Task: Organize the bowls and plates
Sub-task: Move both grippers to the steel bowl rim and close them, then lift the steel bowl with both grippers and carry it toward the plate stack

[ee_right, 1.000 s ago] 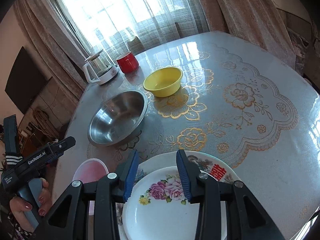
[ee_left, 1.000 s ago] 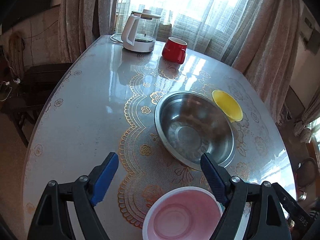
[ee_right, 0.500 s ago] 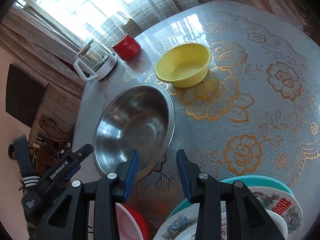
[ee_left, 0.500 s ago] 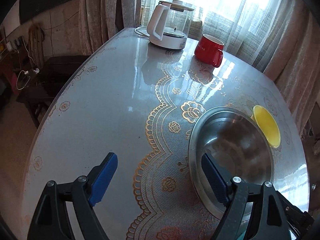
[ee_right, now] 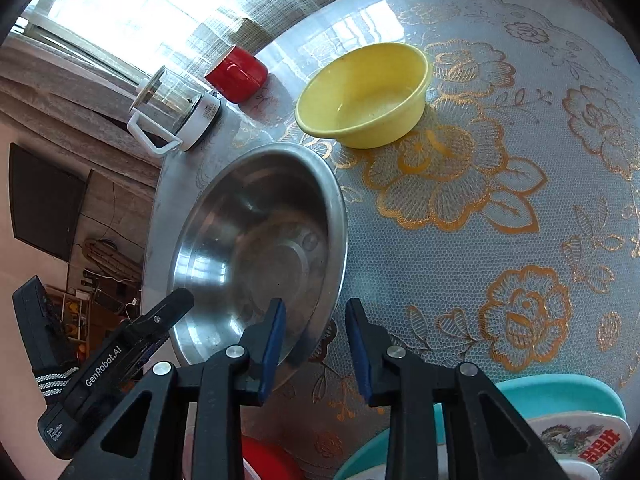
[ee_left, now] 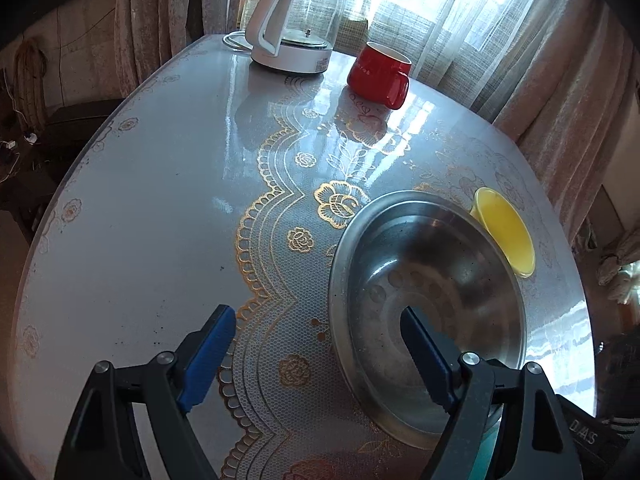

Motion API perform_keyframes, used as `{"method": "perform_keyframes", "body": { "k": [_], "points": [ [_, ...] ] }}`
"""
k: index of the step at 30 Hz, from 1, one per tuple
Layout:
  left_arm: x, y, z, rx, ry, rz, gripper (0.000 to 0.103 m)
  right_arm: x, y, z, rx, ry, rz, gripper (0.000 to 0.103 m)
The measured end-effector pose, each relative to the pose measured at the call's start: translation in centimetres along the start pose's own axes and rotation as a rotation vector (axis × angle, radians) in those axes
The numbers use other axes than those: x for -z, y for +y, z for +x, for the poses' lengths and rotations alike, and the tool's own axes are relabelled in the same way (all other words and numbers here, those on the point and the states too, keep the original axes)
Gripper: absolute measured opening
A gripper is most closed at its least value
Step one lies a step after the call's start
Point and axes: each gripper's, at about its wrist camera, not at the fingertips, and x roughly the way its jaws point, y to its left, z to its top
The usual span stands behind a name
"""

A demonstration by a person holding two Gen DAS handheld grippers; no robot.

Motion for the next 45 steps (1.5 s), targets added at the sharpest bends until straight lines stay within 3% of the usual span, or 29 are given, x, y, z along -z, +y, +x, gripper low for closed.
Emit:
{"method": "perform_keyframes", "body": {
  "k": [4, 5, 8, 13, 16, 24, 36, 45],
  "points": [
    [-0.4, 0.1, 0.2, 0.035, 0.01, -0.014, 0.084, -0.1, 0.2, 0.3, -0.016, 0.007, 0.0, 0.02],
    [-0.5, 0.1, 0.3, 0.026, 0.017, -0.013, 0.078, -0.1, 0.4, 0.3, -0.012, 0.005, -0.01, 0.018],
    [-0.5, -0.4, 0.9, 0.015, 0.042, 0.024, 0.04, 0.0, 0.7, 0.3, 0.006, -0.004, -0.03, 0.018],
    [0.5, -1.5, 1.2, 0.01, 0.048, 0.097, 0.018, 0.1, 0.5, 0.1, -0.006, -0.004, -0.022, 0.018],
    [0.9, -2.2, 0.8, -0.027, 0.019, 0.14, 0.017, 0.3, 0.8, -0.1, 0.004, -0.007, -0.039, 0.018],
    [1.8, -2.1, -1.1, -0.024, -0.035, 0.165, 0.018, 0.8, 0.7, -1.0, -0.014, -0.02, -0.043, 0.018],
    [3.9, -3.3, -5.7, 0.034, -0.136, 0.183, 0.018, 2.7, 1.4, -5.8, -0.028, -0.118, -0.107, 0.018],
    [7.0, -6.2, -8.9, 0.098, -0.19, 0.227, 0.018, 5.4, 0.1, -11.1, -0.015, -0.216, -0.13, 0.018]
  ]
}}
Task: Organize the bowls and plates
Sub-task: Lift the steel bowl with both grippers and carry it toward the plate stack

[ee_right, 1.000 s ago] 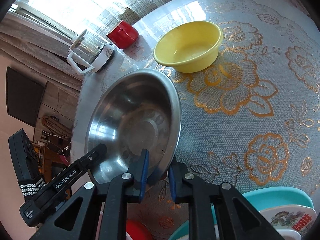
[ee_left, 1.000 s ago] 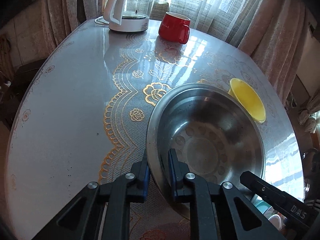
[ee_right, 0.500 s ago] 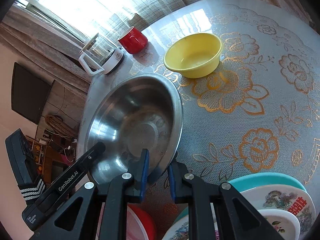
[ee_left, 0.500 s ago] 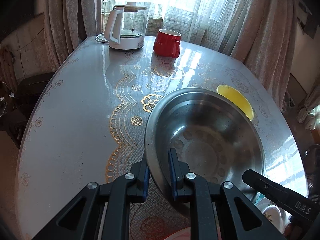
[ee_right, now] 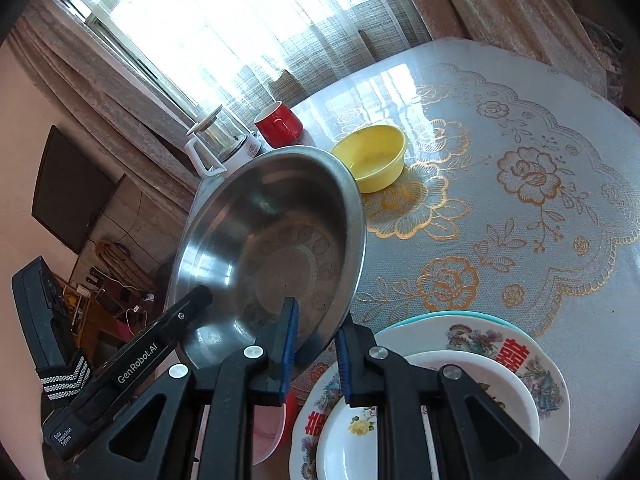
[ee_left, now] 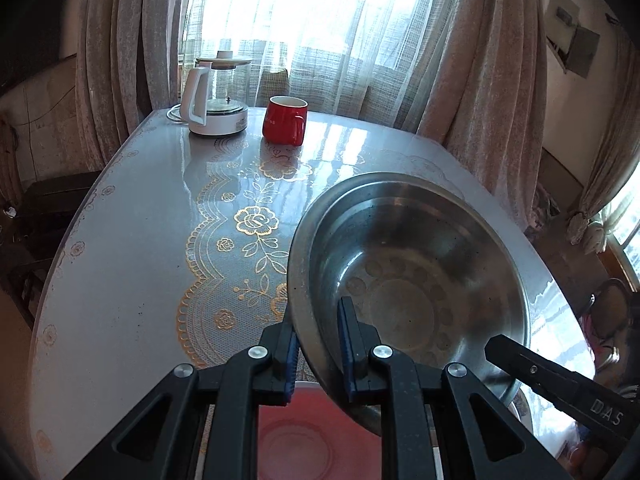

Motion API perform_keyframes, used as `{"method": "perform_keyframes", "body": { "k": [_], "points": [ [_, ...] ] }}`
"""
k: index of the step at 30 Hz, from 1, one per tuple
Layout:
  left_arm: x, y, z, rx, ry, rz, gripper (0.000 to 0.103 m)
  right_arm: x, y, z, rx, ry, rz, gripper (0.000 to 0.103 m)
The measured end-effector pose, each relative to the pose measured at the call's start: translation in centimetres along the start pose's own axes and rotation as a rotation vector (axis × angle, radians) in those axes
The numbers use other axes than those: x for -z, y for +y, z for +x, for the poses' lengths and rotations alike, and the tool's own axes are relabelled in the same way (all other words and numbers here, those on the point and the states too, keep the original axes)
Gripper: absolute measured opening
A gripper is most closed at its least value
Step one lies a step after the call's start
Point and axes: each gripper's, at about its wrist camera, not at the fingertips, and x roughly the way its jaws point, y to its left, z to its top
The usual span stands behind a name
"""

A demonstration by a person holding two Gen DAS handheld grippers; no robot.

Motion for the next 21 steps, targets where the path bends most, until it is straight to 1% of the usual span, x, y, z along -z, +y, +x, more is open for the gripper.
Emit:
{"method": "perform_keyframes", "body": {
  "k": [6, 10, 21],
  "points": [
    [1.4, -3.6, -2.1, 0.041, -0.025, 0.046, 0.019, 1.5, -2.1, -4.0, 0.002, -0.05, 0.03, 0.018],
    [2.5, -6.2, -3.0, 0.086, -0.024, 0.066, 0.019, 2.5, -3.7, -6.7, 0.017, -0.091, 0.046, 0.018],
    [4.9, -14.3, -2.6, 0.184, 0.015, 0.176, 0.02, 5.4, -9.6, -13.0, 0.102, -0.189, 0.126, 0.018]
  ]
}}
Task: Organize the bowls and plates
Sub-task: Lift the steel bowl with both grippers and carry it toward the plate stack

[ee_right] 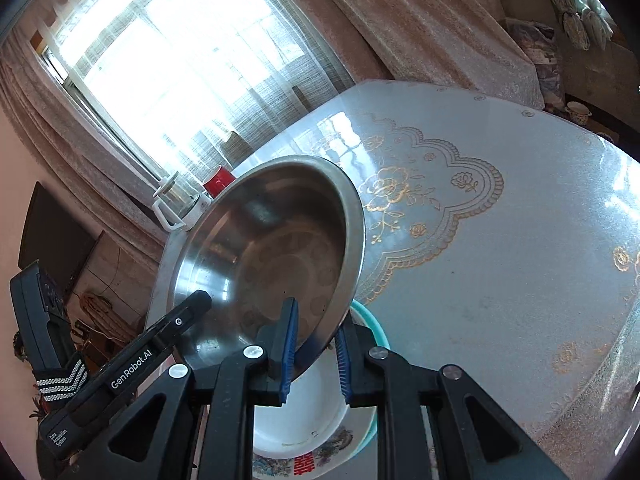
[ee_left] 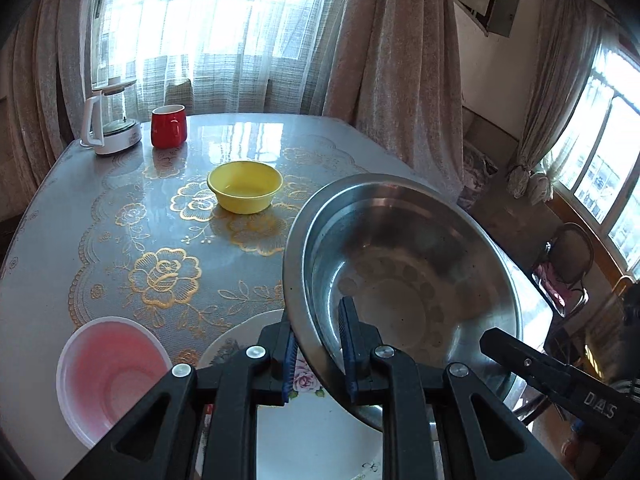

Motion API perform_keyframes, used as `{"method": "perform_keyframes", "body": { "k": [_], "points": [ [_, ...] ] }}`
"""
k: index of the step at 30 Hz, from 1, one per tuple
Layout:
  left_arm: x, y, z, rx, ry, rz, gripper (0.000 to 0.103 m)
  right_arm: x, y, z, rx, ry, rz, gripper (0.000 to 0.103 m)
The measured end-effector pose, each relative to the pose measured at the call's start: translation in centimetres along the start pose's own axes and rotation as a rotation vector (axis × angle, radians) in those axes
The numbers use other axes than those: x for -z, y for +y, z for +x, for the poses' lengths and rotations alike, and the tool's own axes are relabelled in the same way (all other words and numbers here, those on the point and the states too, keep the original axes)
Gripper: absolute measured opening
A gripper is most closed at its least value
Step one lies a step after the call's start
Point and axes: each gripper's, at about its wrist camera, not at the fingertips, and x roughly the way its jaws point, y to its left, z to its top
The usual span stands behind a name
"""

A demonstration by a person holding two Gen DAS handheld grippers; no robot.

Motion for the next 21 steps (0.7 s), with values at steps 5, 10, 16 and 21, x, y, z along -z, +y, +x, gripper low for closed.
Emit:
{"method": "perform_keyframes", "body": {
  "k": [5, 10, 16, 21],
  "points": [
    [0.5, -3.4, 1.6, 0.025, 0.032, 0.037, 0.021, 0.1, -2.5, -1.6, 0.051, -0.033, 0.031, 0.018],
    [1.2, -6.3, 2.8, 0.035, 0.065, 0.063, 0.021, 0.2, -4.9, -3.1, 0.085, -0.059, 0.063, 0.018],
    [2.4, -8.7, 4.7, 0.035, 0.115, 0.078, 0.023, 0.4, -7.9, -3.2, 0.103, -0.058, 0.112, 0.018],
    [3.3, -10.1, 6.3, 0.032, 0.165, 0.087, 0.024, 1.0, -10.1, -3.1, 0.125, -0.048, 0.141, 0.018]
  ]
}}
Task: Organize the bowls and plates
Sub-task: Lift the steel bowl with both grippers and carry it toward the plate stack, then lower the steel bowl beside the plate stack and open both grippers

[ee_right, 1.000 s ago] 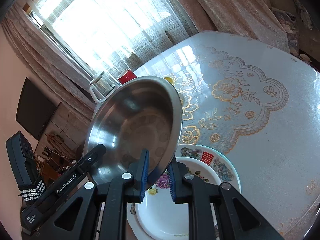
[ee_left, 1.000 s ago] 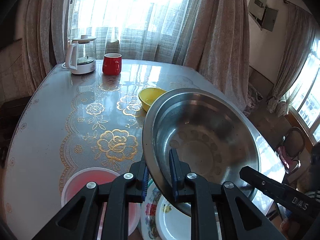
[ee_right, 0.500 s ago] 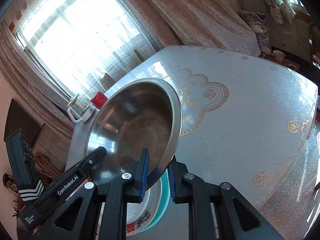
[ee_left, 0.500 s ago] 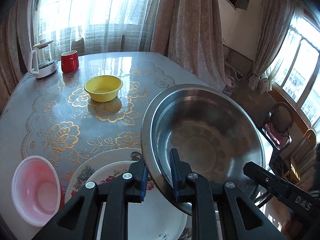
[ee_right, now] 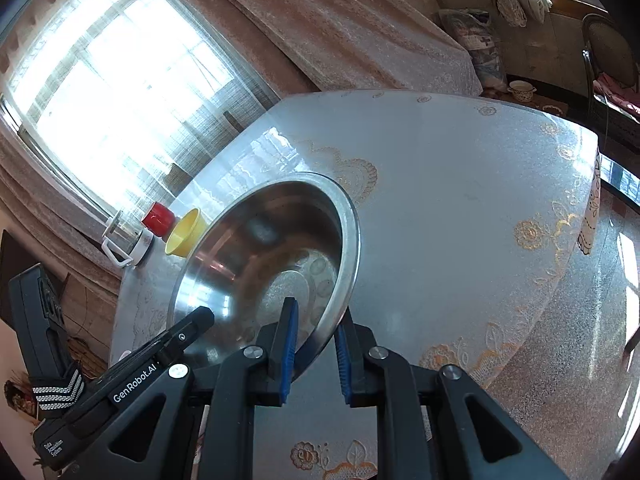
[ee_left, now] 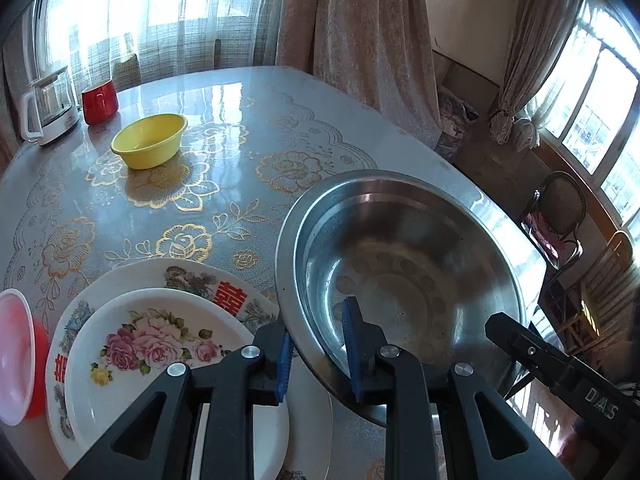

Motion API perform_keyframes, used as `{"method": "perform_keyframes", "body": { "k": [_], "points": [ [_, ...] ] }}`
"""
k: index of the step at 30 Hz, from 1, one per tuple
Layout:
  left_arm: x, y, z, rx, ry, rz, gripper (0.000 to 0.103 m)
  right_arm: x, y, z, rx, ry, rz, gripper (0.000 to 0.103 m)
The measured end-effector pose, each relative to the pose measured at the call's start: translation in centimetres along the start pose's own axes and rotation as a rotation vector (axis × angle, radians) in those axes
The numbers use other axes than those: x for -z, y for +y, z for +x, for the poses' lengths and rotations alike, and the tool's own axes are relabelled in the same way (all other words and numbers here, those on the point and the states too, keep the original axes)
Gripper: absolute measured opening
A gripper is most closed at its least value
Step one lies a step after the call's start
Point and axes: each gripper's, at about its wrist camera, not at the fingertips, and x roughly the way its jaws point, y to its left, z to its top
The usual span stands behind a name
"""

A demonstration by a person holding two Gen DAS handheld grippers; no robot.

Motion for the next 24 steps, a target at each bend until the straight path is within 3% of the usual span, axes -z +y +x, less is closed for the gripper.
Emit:
{"method": "perform_keyframes", "body": {
  "k": [9, 20, 24],
  "points": [
    [0.4, -1.9, 2.3, -0.019, 0.073, 0.046, 0.029, 0.0, -2.4, 1.1, 0.031, -0.012, 0.044, 0.018],
    [1.5, -2.6, 2.3, 0.02, 0.101, 0.062, 0.036, 0.0, -3.5, 1.7, 0.061, -0.044, 0.066, 0.018],
    [1.8, -3.0, 2.3, 0.002, 0.092, 0.083, 0.037, -0.2, -4.0, 2.3, 0.071, -0.04, 0.083, 0.017]
  ]
}}
